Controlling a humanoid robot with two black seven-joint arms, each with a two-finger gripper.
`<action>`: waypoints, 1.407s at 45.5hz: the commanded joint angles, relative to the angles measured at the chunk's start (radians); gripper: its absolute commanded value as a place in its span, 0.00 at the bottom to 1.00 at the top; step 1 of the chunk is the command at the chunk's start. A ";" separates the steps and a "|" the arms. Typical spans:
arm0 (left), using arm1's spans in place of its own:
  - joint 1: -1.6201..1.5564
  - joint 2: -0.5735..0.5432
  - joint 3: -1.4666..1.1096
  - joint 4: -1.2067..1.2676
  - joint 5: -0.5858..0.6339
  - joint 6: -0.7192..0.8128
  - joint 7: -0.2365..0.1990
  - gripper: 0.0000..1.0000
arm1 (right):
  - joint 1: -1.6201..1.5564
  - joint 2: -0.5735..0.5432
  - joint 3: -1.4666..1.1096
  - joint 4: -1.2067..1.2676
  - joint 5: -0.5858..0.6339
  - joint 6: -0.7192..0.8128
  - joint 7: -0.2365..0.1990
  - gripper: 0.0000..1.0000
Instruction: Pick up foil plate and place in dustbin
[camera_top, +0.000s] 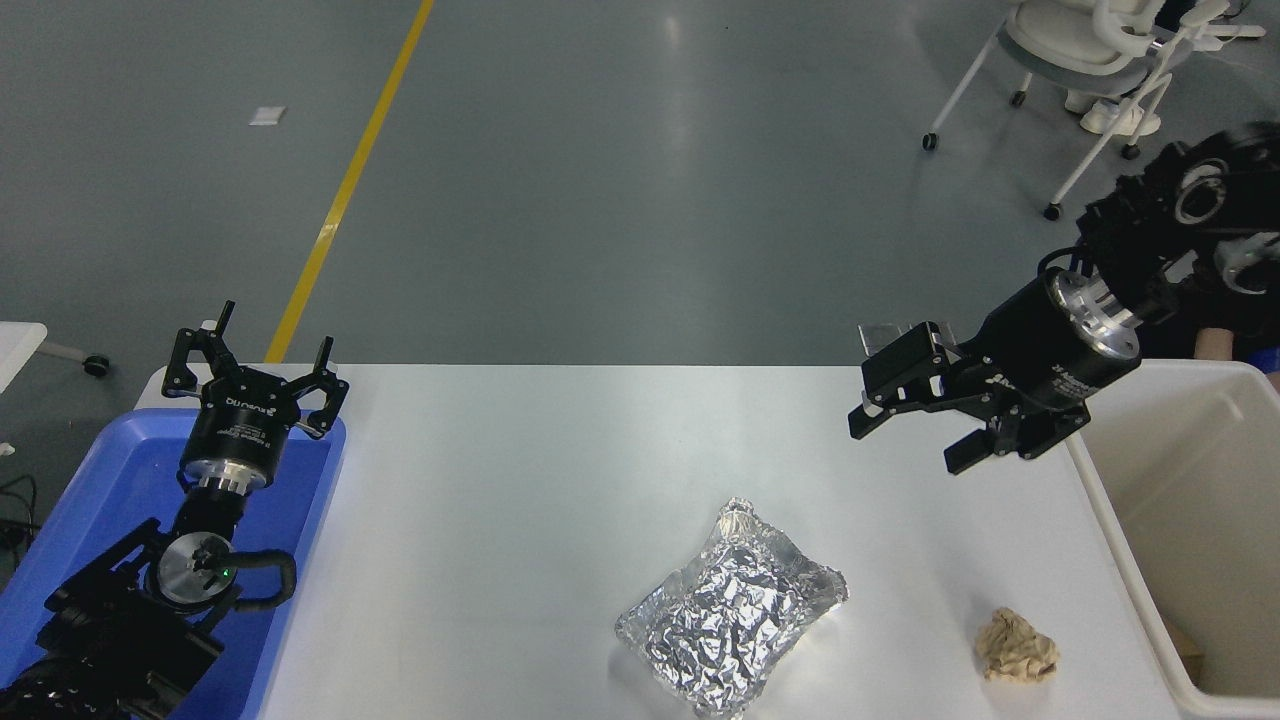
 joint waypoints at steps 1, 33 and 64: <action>-0.001 0.000 0.003 0.000 0.000 0.000 0.002 1.00 | -0.249 0.010 0.135 -0.128 0.000 0.000 -0.001 1.00; -0.001 0.002 0.009 0.000 0.001 -0.001 0.005 1.00 | -0.717 0.153 0.317 -0.427 -0.055 -0.019 -0.038 1.00; -0.001 0.002 0.009 0.000 0.001 -0.001 0.005 1.00 | -0.773 0.182 0.357 -0.436 -0.096 -0.089 -0.066 1.00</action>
